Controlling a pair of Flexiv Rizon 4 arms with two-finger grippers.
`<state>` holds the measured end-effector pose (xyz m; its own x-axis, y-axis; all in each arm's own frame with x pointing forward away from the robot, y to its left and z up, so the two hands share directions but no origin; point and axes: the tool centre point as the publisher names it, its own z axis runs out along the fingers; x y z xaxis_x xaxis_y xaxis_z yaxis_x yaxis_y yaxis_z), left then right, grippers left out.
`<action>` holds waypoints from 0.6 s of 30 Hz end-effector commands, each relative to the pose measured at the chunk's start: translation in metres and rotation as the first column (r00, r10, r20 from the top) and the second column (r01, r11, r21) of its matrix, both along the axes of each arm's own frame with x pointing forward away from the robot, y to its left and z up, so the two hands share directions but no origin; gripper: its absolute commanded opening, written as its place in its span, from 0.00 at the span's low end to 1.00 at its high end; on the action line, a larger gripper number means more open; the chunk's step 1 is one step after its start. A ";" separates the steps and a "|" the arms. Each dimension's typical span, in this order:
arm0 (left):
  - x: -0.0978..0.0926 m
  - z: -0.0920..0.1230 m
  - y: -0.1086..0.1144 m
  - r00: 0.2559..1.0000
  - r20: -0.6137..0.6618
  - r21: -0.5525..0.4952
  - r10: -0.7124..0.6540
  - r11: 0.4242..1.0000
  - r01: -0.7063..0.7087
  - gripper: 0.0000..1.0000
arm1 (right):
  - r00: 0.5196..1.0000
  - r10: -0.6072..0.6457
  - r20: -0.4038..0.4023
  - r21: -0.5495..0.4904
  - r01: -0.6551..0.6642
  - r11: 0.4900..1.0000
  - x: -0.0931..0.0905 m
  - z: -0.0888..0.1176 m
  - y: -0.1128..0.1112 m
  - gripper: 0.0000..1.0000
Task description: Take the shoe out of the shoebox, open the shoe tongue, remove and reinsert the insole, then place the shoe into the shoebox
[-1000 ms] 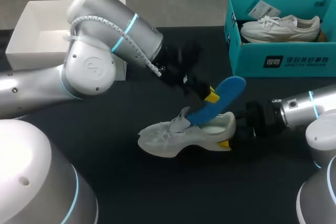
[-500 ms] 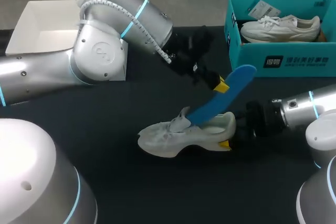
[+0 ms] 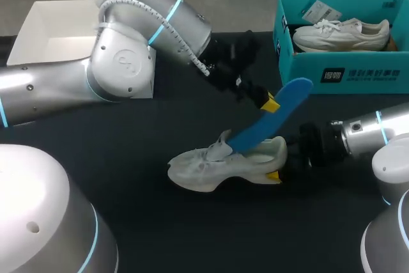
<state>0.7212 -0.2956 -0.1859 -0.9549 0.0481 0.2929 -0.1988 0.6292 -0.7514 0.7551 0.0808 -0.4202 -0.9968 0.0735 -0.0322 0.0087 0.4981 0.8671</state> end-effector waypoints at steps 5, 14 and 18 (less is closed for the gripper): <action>-0.020 0.028 0.008 0.994 -0.107 -0.107 0.018 0.994 -0.030 0.00 | 1.000 -0.003 0.000 -0.004 0.003 1.000 -0.001 0.001 0.001 0.00; -0.040 0.067 0.026 0.972 -0.235 -0.223 0.014 0.972 -0.068 0.00 | 1.000 -0.003 0.000 -0.004 0.003 1.000 -0.001 0.001 0.001 0.00; -0.048 0.080 0.033 0.944 -0.329 -0.278 -0.001 0.956 -0.095 0.00 | 1.000 -0.003 0.000 -0.004 0.003 1.000 -0.001 0.001 0.001 0.00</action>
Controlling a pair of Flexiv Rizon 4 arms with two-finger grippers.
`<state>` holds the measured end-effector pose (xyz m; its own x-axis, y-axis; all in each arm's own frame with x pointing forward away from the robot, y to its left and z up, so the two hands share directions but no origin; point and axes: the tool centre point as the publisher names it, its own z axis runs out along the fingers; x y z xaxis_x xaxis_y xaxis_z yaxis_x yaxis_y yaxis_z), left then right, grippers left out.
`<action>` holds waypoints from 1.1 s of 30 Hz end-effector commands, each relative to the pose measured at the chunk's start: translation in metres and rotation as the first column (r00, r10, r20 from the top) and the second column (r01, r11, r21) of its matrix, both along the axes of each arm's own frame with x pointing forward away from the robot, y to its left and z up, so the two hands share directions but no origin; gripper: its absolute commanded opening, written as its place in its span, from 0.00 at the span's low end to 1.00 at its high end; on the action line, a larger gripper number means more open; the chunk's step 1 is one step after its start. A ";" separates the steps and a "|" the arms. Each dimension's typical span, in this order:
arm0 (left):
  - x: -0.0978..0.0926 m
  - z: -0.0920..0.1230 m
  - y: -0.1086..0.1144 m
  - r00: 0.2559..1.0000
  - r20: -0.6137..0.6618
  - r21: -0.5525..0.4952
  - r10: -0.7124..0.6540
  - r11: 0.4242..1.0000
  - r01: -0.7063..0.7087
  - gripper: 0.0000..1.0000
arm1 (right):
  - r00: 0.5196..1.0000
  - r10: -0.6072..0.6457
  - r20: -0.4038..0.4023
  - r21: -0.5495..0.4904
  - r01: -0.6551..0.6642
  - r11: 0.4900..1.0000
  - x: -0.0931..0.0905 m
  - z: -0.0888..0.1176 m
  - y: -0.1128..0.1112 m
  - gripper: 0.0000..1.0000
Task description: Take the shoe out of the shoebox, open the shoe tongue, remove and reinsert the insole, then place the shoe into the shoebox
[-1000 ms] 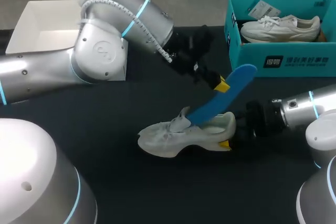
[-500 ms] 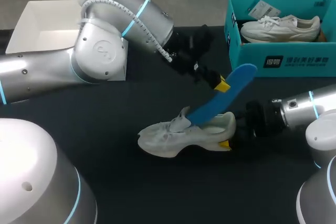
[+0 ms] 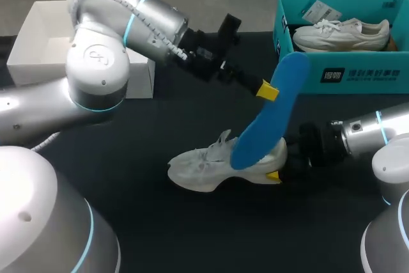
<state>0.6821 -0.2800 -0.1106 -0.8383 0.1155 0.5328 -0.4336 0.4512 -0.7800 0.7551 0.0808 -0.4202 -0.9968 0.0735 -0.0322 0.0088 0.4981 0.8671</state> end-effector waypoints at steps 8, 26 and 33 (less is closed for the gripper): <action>-0.025 0.031 0.024 0.975 -0.222 -0.199 -0.010 0.979 -0.035 0.00 | 1.000 -0.003 0.000 -0.004 0.003 1.000 -0.001 0.001 0.001 0.00; -0.058 0.091 0.041 0.917 -0.389 -0.339 -0.091 0.940 -0.050 0.00 | 1.000 -0.003 0.000 -0.004 0.003 1.000 -0.001 0.001 0.001 0.00; -0.066 0.112 0.056 0.921 -0.381 -0.364 -0.079 0.929 -0.070 0.00 | 1.000 -0.003 0.000 -0.004 0.003 1.000 -0.001 0.001 0.001 0.00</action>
<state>0.6254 -0.2361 -0.0030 -0.5715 0.3782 0.7283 -0.7212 0.1919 -0.6656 0.7551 0.0809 -0.4202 -0.9968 0.0735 -0.0322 0.0087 0.4981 0.8671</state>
